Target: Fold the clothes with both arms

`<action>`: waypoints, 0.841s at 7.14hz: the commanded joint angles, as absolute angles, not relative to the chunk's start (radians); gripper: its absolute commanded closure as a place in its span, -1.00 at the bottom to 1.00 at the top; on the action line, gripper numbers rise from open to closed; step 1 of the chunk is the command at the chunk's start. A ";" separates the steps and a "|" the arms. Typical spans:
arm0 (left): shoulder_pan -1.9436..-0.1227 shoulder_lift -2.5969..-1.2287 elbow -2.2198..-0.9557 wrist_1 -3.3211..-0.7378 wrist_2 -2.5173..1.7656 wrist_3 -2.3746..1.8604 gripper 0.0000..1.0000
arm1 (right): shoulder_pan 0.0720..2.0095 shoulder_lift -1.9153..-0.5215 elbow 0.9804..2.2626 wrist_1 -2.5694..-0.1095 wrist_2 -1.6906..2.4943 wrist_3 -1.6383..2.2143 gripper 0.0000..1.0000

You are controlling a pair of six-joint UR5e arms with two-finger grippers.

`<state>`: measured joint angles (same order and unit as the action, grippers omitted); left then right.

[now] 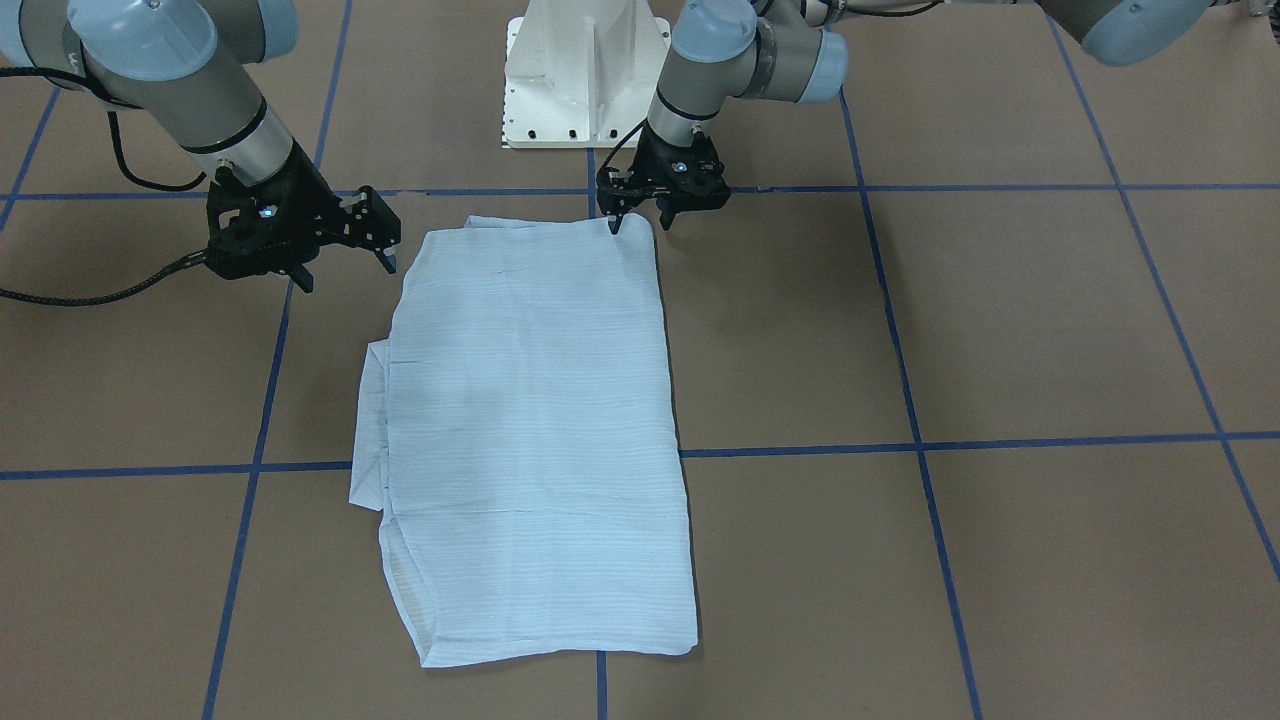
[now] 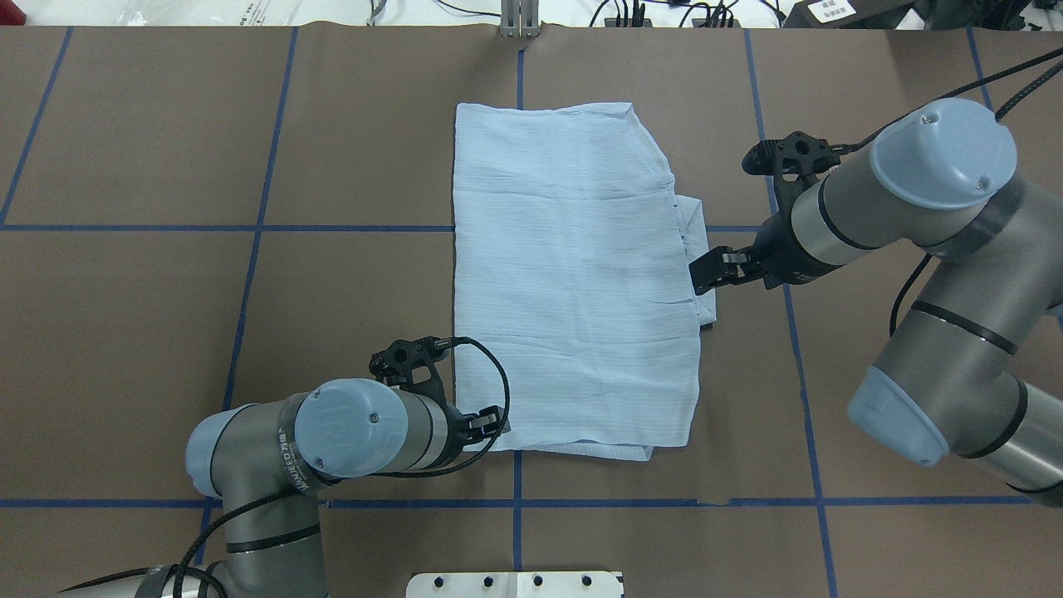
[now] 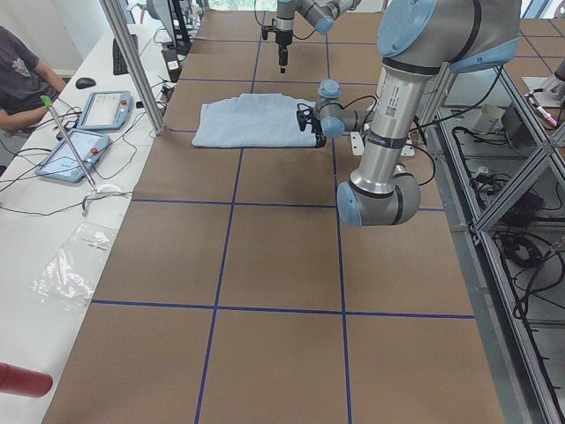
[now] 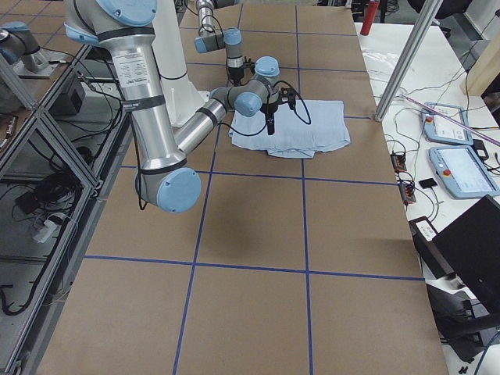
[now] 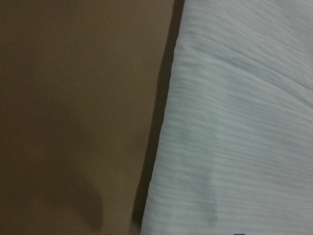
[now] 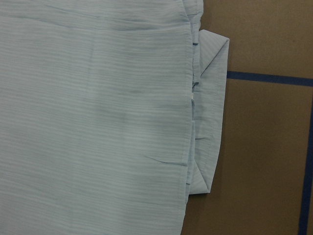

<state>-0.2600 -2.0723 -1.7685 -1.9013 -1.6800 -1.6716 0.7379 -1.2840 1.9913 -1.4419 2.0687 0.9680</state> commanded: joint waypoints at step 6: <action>-0.261 -2.082 -1.761 -1.904 -1.672 -1.664 -0.15 | 0.739 -1.287 1.991 -1.442 2.069 0.966 -1.00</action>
<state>-0.2608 -2.0809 -1.7611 -1.9030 -1.6732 -1.6649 0.7392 -1.2867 1.9911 -1.4419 2.0689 0.9664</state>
